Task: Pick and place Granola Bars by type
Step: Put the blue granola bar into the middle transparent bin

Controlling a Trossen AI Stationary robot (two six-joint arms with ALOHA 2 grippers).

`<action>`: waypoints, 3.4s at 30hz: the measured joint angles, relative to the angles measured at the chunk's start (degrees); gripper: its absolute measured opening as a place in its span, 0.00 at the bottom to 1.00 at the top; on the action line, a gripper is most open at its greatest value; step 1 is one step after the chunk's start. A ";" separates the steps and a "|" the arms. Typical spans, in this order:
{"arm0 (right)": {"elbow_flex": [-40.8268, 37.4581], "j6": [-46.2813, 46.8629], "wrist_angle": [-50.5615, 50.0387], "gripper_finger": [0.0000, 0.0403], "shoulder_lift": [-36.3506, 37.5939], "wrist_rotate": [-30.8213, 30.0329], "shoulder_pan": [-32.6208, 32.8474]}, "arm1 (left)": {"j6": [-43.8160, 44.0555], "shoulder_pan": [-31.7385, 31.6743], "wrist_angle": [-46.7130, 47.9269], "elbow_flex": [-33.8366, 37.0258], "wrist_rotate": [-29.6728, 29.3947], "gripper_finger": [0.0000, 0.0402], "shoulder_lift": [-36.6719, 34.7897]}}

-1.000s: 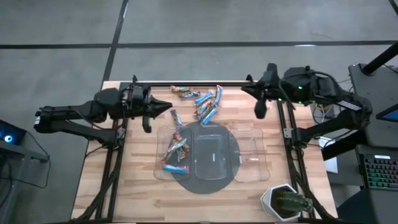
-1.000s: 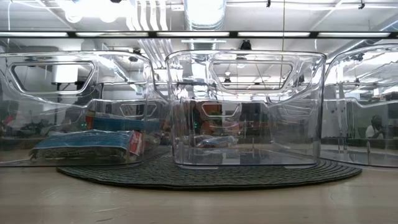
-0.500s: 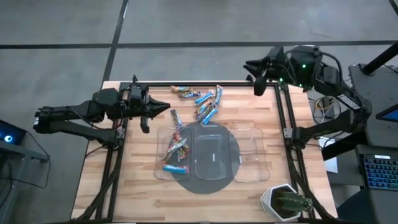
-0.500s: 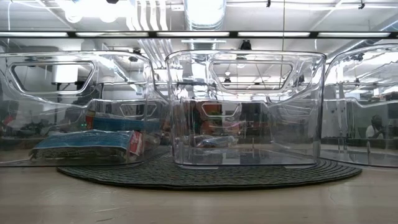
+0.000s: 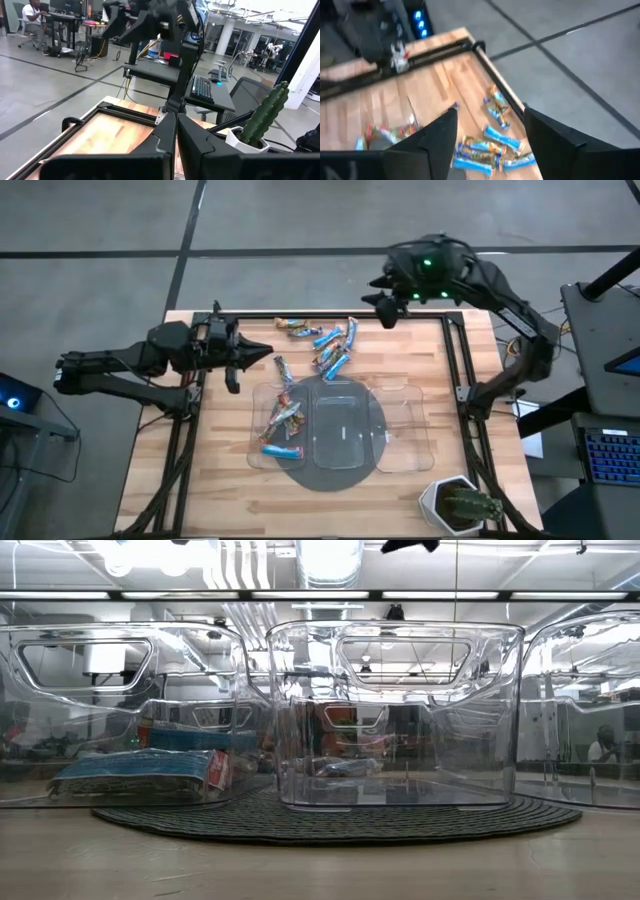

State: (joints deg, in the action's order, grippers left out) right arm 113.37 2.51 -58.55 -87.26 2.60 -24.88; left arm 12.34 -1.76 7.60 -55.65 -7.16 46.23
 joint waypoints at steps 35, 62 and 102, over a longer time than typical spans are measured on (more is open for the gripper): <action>16.88 -29.52 -16.73 0.58 -22.03 6.52 0.28 | -1.75 0.00 1.46 0.47 -0.02 0.00 -0.73; 16.88 -40.41 -18.75 0.55 -38.01 9.47 1.09 | -1.68 0.00 4.57 0.52 0.00 0.00 -1.98; 12.94 -53.99 -13.66 0.56 -50.72 3.45 1.61 | -1.84 0.00 6.62 0.61 0.00 0.00 -5.02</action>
State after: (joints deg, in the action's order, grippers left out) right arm 126.31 -51.49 -72.21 -137.97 6.05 -23.27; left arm 10.50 -1.76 14.22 -55.05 -7.16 41.21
